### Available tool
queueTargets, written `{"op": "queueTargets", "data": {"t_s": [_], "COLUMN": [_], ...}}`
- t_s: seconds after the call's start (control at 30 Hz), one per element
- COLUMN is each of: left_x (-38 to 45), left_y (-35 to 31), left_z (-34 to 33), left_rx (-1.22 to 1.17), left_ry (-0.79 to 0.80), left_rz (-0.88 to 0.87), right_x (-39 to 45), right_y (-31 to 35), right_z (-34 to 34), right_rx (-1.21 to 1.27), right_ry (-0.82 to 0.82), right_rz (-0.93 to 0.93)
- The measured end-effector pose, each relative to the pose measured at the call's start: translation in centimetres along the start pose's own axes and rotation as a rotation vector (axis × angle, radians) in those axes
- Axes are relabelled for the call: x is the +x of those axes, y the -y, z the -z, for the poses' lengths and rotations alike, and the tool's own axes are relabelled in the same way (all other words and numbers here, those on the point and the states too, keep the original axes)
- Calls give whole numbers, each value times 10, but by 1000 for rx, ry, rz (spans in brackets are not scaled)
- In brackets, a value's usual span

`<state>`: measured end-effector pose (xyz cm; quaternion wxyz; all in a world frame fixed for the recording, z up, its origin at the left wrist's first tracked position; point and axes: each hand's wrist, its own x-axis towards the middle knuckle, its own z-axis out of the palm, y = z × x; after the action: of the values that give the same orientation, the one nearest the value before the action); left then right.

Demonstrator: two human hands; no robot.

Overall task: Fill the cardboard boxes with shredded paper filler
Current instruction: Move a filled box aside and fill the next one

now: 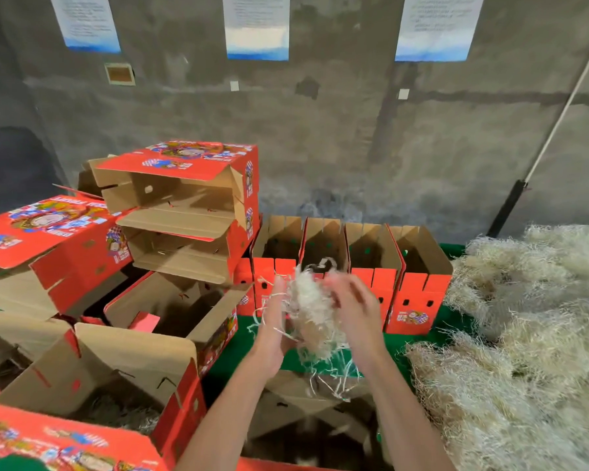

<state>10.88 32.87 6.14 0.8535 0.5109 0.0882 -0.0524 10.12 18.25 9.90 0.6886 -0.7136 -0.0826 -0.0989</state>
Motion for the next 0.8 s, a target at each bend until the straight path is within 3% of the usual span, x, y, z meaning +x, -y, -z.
{"op": "queueTargets", "data": {"t_s": [0.07, 0.17, 0.23, 0.3, 0.37, 0.43, 0.5, 0.53, 0.7, 0.8], "left_x": [-4, -1, -2, -3, -7, -13, -17, -20, -21, -13], "left_y": [1, 0, 1, -2, -2, 3, 11, 12, 11, -5], "left_z": [-2, -4, -5, -8, -18, -28, -26, -21, -4, 14], "left_rx": [45, 105, -82, -176, -120, 275, 793, 904, 495, 243], "left_ry": [26, -260, -246, -200, -144, -191, -314, -333, -104, 124], "left_rz": [-19, 25, 8, -25, -74, -177, -356, -404, -48, 64], "right_x": [-1, -6, -9, -17, -24, -24, -25, -25, -19, -16], "right_y": [-6, -13, -15, -18, -22, -24, -19, -17, -12, -18], "right_z": [0, 6, 6, -2, -10, -12, -13, -14, -4, 3], "right_rx": [-92, 31, -34, -36, 76, 313, 427, 451, 206, 313], "right_ry": [58, -210, -296, -133, 4, 23, -8, -44, -243, -116], "right_rz": [97, 90, 15, -198, -417, -479, -403, -340, -195, -200]}}
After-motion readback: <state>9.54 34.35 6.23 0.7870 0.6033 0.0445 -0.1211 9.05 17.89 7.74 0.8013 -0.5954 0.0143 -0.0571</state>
